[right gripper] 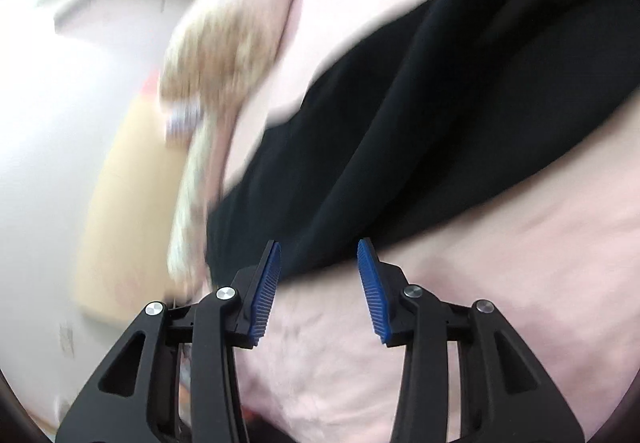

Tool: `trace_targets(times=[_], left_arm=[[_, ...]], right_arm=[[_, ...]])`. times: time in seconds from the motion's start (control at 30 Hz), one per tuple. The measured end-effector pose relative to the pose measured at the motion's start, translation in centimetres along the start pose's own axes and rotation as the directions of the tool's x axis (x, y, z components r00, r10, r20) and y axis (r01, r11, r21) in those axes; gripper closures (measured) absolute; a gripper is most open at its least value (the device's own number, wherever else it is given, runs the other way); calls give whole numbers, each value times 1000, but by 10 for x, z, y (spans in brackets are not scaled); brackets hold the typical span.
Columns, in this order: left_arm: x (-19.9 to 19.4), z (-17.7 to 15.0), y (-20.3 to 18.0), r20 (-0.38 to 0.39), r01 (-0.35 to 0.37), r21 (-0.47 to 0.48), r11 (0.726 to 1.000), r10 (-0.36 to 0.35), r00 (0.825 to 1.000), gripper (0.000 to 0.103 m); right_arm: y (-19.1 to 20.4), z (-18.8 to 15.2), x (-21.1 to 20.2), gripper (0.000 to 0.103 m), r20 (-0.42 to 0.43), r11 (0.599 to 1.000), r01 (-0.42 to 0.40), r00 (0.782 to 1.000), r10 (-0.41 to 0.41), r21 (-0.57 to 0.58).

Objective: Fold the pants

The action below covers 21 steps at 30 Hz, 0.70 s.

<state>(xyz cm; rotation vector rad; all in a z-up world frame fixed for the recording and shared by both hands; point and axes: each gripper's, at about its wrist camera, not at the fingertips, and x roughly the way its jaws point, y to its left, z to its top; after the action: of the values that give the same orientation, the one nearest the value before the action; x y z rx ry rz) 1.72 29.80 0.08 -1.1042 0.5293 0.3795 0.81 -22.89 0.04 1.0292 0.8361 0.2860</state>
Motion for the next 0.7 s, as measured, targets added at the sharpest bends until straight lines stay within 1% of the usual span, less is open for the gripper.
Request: trace_targets(times=[0.03,0.1,0.13,0.17,0.2,0.23,0.27,0.33,0.43,0.53,0.57,0.6,0.63,0.67,0.7], left_arm=[[-7,-2,-4,19,22,14,1000,-22,1000,37],[-15,-8,-16,52,47,75,996,-51,997,32],[-13,-12,-26,44,77,122,990,-83,996,27],[-9,-15,-36,28,106,153,983,-112,993,25],[-3,-19,-46,-4,144,190,971,-146,989,25],[4,-24,-54,-41,170,220,960,-165,985,24],[10,-29,-59,-67,181,240,954,-170,983,24],[25,-42,-70,-127,180,278,943,-150,980,24],[41,-54,-77,-197,178,301,937,-121,973,24],[46,-58,-81,-204,174,315,933,-112,973,23],[45,-60,-79,-202,173,316,933,-112,973,22],[46,-61,-79,-202,173,315,933,-113,973,22],[47,-61,-80,-202,173,313,934,-113,973,21],[45,-62,-79,-202,172,313,934,-111,973,21],[46,-63,-79,-202,169,314,934,-108,973,21]], right_arm=[[-9,11,-12,61,43,999,6,999,-7,33],[-39,38,-41,61,133,988,0,991,-21,155],[-48,45,-47,61,151,980,-1,988,-29,197],[-59,54,-55,61,176,968,-6,984,-40,250],[-72,64,-61,61,204,952,-11,978,-53,305],[-80,70,-63,61,219,943,-10,974,-67,332],[-88,76,-65,61,234,932,0,968,-91,363],[-101,86,-67,61,254,914,30,956,-144,405],[-110,95,-63,61,291,895,75,931,-221,440],[-118,103,-61,62,319,883,80,914,-250,462],[-122,105,-63,64,336,880,83,904,-264,468],[-126,107,-67,72,355,879,85,893,-276,469],[-128,110,-72,81,381,881,102,874,-301,463],[-127,113,-73,96,394,886,129,860,-324,446],[-128,119,-72,97,393,891,136,861,-323,433]])
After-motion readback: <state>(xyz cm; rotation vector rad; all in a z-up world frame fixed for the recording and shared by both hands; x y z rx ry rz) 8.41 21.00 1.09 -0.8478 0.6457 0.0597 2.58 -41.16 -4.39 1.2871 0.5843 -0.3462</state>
